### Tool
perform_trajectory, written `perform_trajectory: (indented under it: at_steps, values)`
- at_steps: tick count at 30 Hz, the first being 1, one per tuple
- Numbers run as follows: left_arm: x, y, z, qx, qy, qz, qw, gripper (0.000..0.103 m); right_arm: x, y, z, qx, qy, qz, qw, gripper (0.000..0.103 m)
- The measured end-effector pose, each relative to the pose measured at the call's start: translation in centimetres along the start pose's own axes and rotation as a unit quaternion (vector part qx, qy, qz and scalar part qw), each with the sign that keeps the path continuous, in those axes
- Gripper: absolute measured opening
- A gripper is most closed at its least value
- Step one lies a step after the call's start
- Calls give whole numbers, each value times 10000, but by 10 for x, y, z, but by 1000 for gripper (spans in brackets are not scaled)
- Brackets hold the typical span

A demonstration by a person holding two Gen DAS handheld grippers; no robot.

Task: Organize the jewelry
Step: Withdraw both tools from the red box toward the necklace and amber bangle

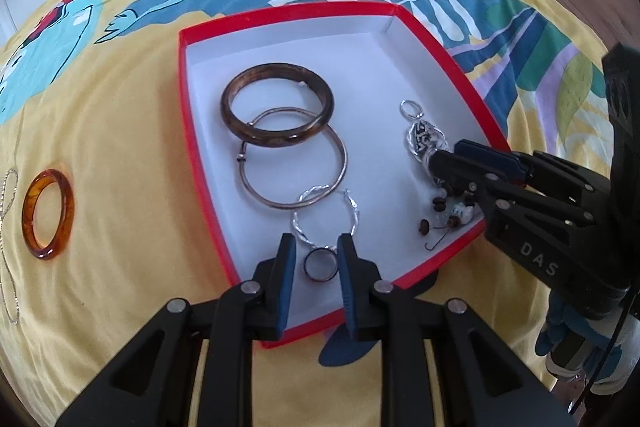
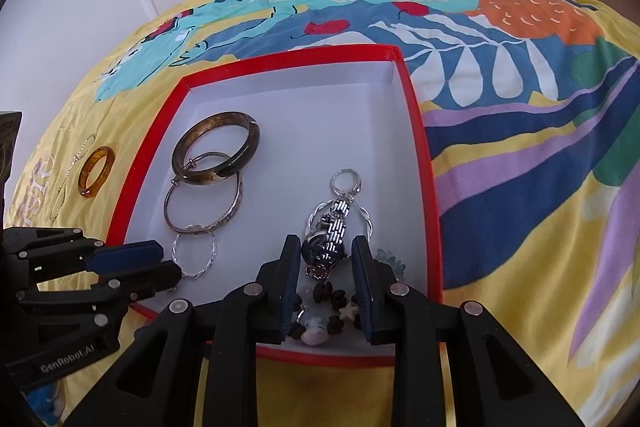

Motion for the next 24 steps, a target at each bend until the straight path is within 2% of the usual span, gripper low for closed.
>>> perform_trajectory:
  at_steps: [10, 17, 24]
  values:
    - [17, -2, -46, 37, -255, -69, 9996, 27, 15, 7, -45, -10, -253, 223, 9994, 32]
    - [47, 5, -108, -242, -729, -250, 9967, 35, 34, 33, -95, -107, -526, 351, 9979, 38]
    - [90, 20, -178, -636, -1255, -514, 9887, 40, 55, 75, -148, -209, -800, 138, 9965, 44]
Point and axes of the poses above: each gripper's, at about its wrist camera, not at the fingertips, and z roughly the way its jaws point, y to its left, x to its underside, the point moved 8 cm from there along z, roughly the way its jaws point, and after that the axes turned 10 degrees about y, right-handed, at the moved point
